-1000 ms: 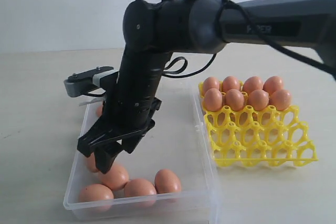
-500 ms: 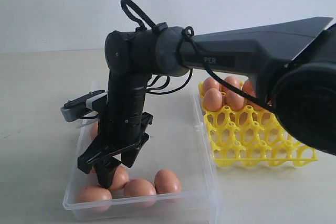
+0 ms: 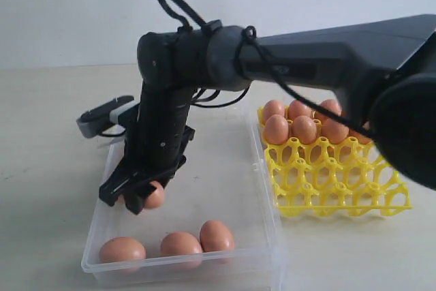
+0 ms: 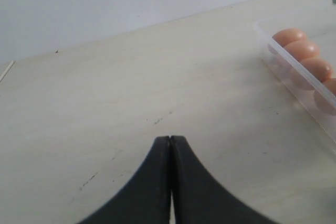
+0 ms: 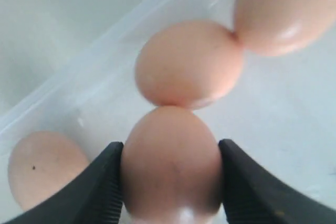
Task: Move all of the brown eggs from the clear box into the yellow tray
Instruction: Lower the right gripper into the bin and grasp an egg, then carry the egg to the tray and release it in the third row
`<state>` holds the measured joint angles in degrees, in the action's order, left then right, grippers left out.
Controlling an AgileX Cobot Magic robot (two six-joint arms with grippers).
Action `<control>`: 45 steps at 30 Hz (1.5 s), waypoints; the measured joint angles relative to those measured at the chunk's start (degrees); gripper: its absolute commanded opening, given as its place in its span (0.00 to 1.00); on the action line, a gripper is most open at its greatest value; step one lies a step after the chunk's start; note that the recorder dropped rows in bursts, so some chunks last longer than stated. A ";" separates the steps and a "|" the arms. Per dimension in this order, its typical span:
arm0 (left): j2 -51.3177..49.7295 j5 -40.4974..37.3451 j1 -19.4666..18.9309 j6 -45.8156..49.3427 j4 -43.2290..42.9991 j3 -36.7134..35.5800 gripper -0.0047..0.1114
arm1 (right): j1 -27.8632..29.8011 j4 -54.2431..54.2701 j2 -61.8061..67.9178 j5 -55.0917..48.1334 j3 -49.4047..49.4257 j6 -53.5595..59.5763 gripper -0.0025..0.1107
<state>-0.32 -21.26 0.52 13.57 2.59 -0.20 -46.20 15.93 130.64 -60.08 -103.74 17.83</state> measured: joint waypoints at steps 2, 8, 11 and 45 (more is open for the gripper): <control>0.00 0.00 0.00 0.00 0.00 0.00 0.04 | 0.79 -2.23 -3.90 4.89 3.15 -0.89 0.02; 0.00 0.00 0.00 0.00 0.00 0.00 0.04 | 4.91 -8.16 -18.09 27.92 22.00 -6.58 0.02; 0.00 0.00 0.00 0.00 0.00 0.00 0.04 | 7.74 -8.83 -25.17 41.41 33.12 -7.48 0.02; 0.00 0.00 0.00 0.00 0.00 0.00 0.04 | 20.61 -8.79 -25.43 88.10 64.56 -17.21 0.36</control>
<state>-0.32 -21.26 0.52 13.57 2.59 -0.20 -25.59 7.14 105.21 28.03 -39.18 0.62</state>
